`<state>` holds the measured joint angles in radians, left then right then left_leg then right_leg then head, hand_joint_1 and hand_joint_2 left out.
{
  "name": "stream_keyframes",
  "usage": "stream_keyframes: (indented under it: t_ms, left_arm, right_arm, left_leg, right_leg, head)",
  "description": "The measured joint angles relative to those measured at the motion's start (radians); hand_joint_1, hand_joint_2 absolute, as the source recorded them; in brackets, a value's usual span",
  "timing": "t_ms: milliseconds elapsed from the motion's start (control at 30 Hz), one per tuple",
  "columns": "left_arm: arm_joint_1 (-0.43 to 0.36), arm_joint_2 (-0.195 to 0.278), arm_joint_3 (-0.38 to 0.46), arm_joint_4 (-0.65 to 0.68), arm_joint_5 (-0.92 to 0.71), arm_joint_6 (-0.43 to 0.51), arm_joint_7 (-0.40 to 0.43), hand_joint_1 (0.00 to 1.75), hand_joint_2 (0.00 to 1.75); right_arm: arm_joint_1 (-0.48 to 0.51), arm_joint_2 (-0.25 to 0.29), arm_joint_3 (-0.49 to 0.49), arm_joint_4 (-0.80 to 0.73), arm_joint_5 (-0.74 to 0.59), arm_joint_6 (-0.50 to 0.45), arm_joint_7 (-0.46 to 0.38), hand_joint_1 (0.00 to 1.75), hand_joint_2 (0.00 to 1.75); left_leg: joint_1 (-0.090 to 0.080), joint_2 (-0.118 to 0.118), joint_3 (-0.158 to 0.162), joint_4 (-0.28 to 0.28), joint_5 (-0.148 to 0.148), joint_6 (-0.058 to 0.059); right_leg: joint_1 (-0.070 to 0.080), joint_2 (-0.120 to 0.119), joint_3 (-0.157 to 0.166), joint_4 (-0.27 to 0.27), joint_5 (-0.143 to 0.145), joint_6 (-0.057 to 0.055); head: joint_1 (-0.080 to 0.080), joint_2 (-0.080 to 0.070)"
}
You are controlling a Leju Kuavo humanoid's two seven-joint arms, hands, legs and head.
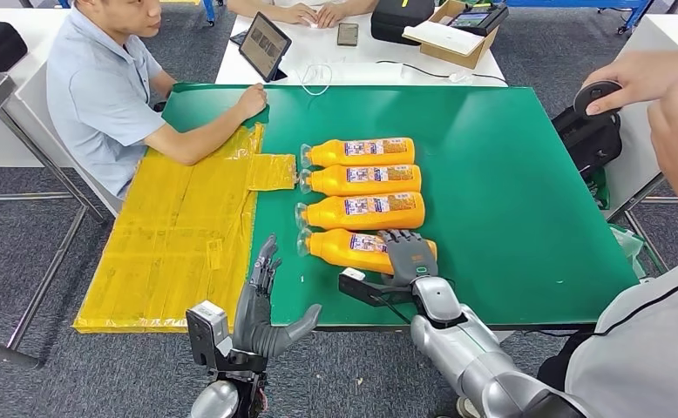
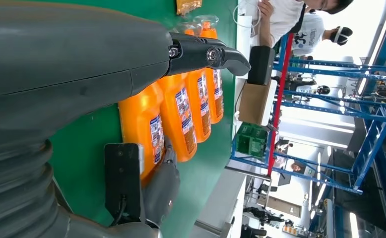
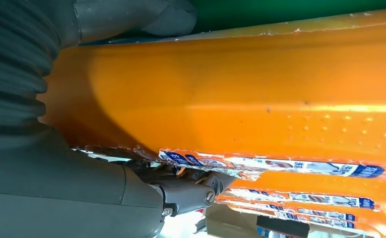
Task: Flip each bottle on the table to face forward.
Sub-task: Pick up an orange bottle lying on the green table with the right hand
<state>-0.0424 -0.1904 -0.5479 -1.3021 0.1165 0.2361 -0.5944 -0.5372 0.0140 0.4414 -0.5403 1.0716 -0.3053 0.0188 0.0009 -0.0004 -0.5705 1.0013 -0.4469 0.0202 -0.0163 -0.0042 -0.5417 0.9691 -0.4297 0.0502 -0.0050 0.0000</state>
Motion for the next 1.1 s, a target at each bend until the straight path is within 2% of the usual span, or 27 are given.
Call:
stream_keyframes:
  t_ms: [267,333,400,500,567,700,900,967,1100]
  left_arm:
    - [0.001,0.001,0.001,-0.014,-0.011,0.0,0.005,0.0,1.75]
    - [0.001,0.002,0.001,-0.017,-0.012,0.004,0.005,0.0,1.75]
    - [0.002,0.003,0.002,-0.019,-0.011,0.022,0.01,0.0,1.75]
    - [0.005,0.002,0.012,-0.016,0.011,0.076,0.024,0.0,1.75]
    - [0.005,0.002,0.022,-0.008,0.032,0.122,0.032,0.0,1.75]
    - [0.005,-0.004,0.045,0.026,0.083,0.239,0.031,0.0,1.75]
    - [0.024,-0.008,0.066,0.048,0.196,0.327,-0.018,0.0,1.75]
    - [0.035,-0.005,0.066,0.039,0.223,0.316,-0.003,0.0,1.75]
    - [0.058,0.016,0.036,0.009,0.24,0.214,0.068,0.0,1.75]
  right_arm:
    - [0.007,0.001,0.0,0.006,-0.034,0.012,-0.033,1.75,1.75]
    - [0.011,0.0,-0.004,0.006,-0.065,0.012,-0.064,1.75,1.75]
    - [0.017,0.0,-0.019,0.004,-0.142,0.016,-0.139,1.75,1.75]
    - [0.034,0.0,-0.063,-0.01,-0.289,0.027,-0.27,1.75,1.75]
    - [0.056,0.004,-0.087,-0.035,-0.36,0.03,-0.321,1.75,1.75]
    - [0.127,0.016,-0.118,-0.134,-0.472,0.012,-0.365,1.75,1.75]
    - [0.246,0.033,-0.142,-0.312,-0.594,-0.085,-0.393,1.75,1.75]
    - [0.28,0.034,-0.149,-0.369,-0.624,-0.106,-0.398,1.75,1.75]
    - [0.349,0.034,-0.155,-0.48,-0.66,-0.119,-0.407,1.75,1.75]
  left_leg:
    - [0.0,0.0,0.001,0.0,-0.001,0.0]
    - [0.0,0.0,0.003,0.0,-0.001,0.0]
    - [0.0,0.001,0.004,0.0,-0.002,-0.001]
    - [0.001,0.004,0.009,-0.001,-0.006,-0.003]
    - [0.001,0.009,0.013,-0.001,-0.007,-0.003]
    - [0.001,0.012,0.015,-0.001,-0.008,-0.004]
    - [0.002,0.01,0.008,-0.001,-0.005,-0.003]
    - [0.002,0.009,0.005,-0.001,-0.005,-0.003]
    - [0.001,0.008,-0.001,-0.001,-0.005,-0.003]
  right_leg:
    - [0.0,0.0,-0.004,0.0,-0.001,0.0]
    - [0.0,0.0,-0.007,0.0,-0.001,0.0]
    - [0.001,0.0,-0.006,-0.001,-0.001,0.0]
    - [0.001,0.004,-0.002,-0.002,-0.001,-0.001]
    - [0.002,0.009,0.0,-0.002,-0.001,-0.001]
    - [0.003,0.011,0.002,-0.002,-0.001,-0.001]
    - [0.003,0.011,0.005,-0.001,0.0,-0.002]
    - [0.003,0.01,0.002,-0.001,0.0,-0.002]
    - [0.002,0.01,-0.002,-0.001,0.0,-0.001]
  head:
    - [0.0,0.0]
    - [0.0,0.0]
    - [0.0,0.0]
    - [0.0,0.0]
    - [0.0,0.0]
    - [0.0,0.0]
    - [0.0,0.0]
    - [0.0,0.0]
    - [0.0,0.0]
